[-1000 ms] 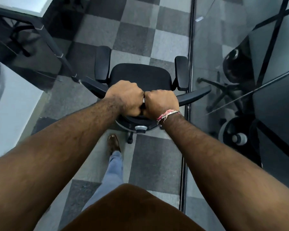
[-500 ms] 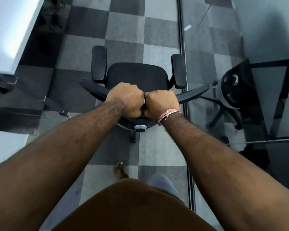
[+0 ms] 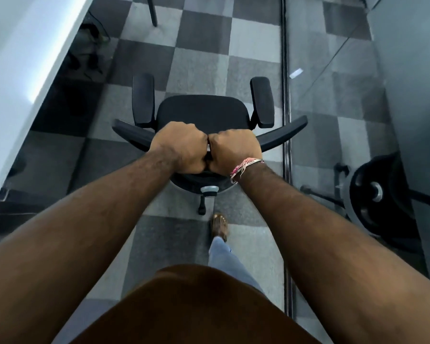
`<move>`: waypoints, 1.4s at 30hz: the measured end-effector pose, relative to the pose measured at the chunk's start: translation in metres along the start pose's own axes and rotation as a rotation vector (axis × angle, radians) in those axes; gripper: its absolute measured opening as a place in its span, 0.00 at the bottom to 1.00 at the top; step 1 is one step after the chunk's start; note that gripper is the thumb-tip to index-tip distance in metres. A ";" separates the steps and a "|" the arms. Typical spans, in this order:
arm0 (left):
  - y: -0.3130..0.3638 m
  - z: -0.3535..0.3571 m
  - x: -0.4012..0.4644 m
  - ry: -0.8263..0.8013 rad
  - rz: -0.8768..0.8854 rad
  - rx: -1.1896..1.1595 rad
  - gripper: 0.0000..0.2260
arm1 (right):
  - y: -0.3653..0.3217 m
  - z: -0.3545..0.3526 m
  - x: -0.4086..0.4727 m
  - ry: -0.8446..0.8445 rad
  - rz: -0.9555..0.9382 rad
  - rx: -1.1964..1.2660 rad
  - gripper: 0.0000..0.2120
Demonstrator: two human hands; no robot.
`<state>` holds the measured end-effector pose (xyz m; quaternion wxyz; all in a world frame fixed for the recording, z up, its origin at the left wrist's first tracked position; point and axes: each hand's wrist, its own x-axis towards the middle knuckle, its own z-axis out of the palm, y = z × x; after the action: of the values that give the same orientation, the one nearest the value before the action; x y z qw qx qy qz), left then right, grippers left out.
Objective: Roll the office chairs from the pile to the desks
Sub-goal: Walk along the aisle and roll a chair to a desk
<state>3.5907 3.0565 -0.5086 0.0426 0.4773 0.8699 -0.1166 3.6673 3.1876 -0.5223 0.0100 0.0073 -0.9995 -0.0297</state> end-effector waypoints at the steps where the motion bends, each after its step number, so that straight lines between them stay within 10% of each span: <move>1: -0.008 -0.002 0.016 -0.012 -0.019 -0.009 0.13 | 0.010 0.001 0.017 -0.003 -0.017 0.008 0.08; 42: -0.542 -0.031 0.636 -0.029 -0.373 -0.137 0.12 | 0.281 0.037 0.851 0.117 -0.384 -0.052 0.17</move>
<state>2.7922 3.3058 -0.5089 0.0651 0.3020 0.9485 -0.0698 2.8118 3.4572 -0.5257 0.0625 0.1994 -0.9763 -0.0565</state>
